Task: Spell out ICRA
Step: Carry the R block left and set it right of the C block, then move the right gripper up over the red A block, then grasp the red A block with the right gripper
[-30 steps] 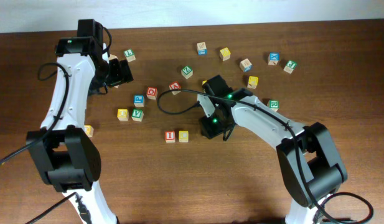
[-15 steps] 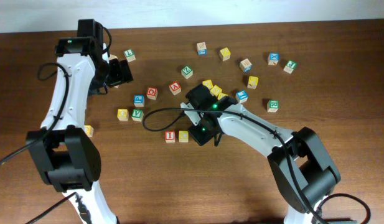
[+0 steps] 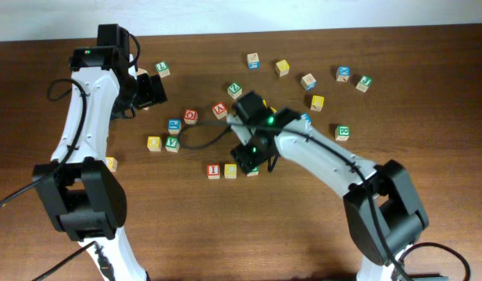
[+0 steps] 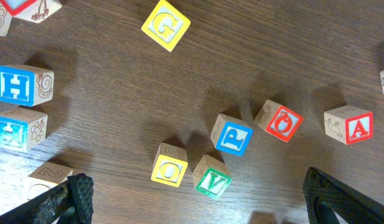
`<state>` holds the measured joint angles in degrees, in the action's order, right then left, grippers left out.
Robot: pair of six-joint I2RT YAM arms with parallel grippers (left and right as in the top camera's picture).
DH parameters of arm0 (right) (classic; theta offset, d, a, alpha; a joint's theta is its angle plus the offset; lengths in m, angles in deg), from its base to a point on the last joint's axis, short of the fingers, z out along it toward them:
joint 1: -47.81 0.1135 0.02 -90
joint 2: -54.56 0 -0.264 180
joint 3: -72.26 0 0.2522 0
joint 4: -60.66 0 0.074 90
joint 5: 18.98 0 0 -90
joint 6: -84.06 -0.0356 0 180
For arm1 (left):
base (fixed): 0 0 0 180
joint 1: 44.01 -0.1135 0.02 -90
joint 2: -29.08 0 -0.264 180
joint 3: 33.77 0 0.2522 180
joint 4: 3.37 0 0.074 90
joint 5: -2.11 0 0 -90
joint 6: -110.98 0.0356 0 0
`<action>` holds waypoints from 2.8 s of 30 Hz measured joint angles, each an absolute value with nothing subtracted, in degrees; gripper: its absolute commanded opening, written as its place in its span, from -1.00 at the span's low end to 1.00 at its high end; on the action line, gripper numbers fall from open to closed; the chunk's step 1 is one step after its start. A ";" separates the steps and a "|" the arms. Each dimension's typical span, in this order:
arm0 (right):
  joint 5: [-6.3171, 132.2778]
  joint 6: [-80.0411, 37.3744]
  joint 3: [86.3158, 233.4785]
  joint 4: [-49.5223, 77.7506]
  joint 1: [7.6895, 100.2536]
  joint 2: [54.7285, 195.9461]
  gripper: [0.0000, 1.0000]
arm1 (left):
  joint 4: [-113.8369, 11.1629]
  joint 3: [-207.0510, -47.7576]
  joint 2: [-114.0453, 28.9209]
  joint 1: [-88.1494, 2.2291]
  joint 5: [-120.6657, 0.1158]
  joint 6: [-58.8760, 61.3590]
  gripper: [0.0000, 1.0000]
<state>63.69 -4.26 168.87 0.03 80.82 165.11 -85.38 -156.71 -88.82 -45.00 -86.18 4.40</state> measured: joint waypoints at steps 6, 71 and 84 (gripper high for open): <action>63.67 -7.65 176.98 21.49 76.67 165.32 0.67 | -85.36 -156.71 -88.82 -45.00 -86.18 4.40 0.98; 65.72 -35.91 153.61 9.23 73.83 161.54 -0.46 | -85.29 -156.71 -88.82 -45.00 -86.18 4.40 0.98; 67.91 -36.13 153.61 9.43 77.48 161.57 -0.42 | -85.29 -156.71 -88.82 -45.00 -86.18 4.40 0.98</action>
